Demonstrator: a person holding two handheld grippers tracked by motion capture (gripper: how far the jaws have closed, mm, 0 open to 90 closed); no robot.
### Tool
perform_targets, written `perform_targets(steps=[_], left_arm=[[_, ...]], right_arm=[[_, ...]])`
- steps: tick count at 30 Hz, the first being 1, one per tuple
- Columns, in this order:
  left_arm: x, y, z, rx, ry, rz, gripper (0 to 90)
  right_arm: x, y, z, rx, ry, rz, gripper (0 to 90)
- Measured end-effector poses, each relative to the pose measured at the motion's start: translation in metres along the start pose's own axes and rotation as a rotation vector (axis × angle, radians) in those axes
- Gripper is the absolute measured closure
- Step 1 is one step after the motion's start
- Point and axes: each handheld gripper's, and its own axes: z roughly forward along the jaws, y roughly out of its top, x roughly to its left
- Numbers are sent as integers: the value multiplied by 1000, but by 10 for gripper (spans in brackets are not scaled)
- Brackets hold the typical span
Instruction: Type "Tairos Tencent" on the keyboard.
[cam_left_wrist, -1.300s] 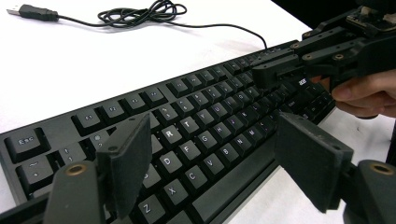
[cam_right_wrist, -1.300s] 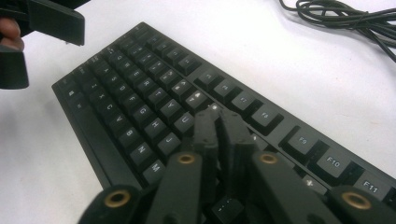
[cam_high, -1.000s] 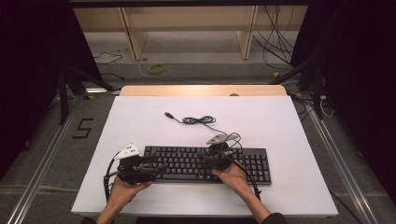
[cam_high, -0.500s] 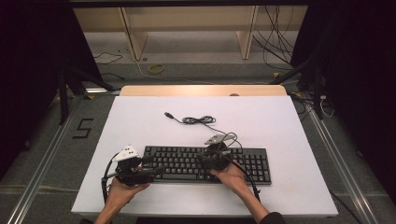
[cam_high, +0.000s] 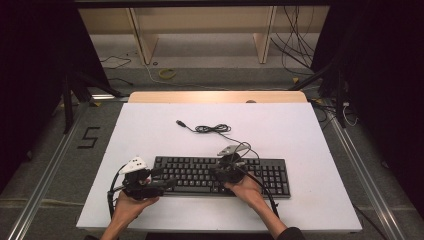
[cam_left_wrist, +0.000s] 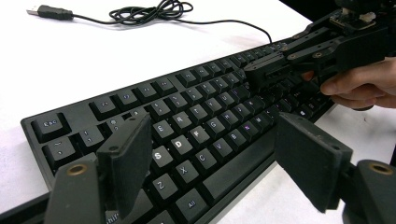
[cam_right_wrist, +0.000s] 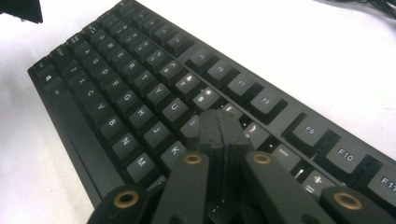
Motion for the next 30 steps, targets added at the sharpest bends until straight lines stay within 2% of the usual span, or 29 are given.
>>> perform_targets(steps=[13,18,20,25,30], left_arm=[[0,0,0,1,3,-2,278],[0,0,1,1,3,-2,278],[1,0,1,2,4,-2,278],[1,0,1,3,7,2,278],[3,0,1,1,12,1,279]], right_arm=[[0,-1,2,6,3,0,900],[1,-3,4,12,-11,0,900],[2,-3,5,9,-22,-22,900],[2,-3,4,12,-22,-2,900],[0,-1,-2,-25,1,26,888]])
